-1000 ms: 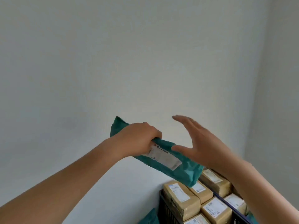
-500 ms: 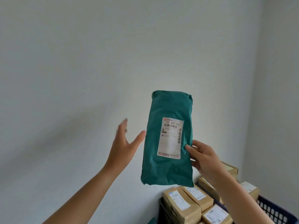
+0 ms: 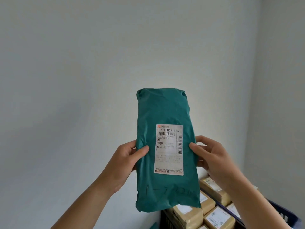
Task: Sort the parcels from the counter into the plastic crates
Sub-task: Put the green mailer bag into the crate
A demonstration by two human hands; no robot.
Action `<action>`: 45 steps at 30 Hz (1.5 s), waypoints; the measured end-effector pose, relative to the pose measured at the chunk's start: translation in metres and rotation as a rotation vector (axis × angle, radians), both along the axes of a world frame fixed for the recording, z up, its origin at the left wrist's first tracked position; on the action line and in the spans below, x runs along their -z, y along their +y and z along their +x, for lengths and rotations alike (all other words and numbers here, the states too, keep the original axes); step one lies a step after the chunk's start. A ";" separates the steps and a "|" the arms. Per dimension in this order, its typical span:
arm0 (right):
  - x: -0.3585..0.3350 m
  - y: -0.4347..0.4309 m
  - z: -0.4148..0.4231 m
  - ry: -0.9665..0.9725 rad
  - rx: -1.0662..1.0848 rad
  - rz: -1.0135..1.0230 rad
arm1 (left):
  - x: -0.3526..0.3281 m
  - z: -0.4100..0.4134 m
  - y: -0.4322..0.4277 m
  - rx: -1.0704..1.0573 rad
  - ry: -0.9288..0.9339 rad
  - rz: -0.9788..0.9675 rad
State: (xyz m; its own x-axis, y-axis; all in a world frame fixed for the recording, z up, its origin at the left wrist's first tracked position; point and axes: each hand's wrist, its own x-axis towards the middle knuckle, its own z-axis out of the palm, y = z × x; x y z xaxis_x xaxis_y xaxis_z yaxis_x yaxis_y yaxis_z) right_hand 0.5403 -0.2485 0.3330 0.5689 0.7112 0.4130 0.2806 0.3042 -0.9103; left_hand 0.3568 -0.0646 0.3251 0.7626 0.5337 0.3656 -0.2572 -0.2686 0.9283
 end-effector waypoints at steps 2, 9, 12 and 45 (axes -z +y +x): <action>-0.011 -0.013 -0.011 -0.027 -0.035 0.074 | -0.012 -0.011 -0.007 0.002 -0.067 0.032; -0.032 -0.039 -0.044 -0.124 -0.071 0.206 | -0.037 -0.043 -0.024 0.090 -0.221 0.120; -0.037 -0.044 -0.052 -0.146 -0.072 0.242 | -0.041 -0.051 -0.026 0.101 -0.247 0.161; 0.020 0.071 -0.041 -0.005 0.072 -0.084 | 0.023 -0.034 0.073 0.004 0.015 0.016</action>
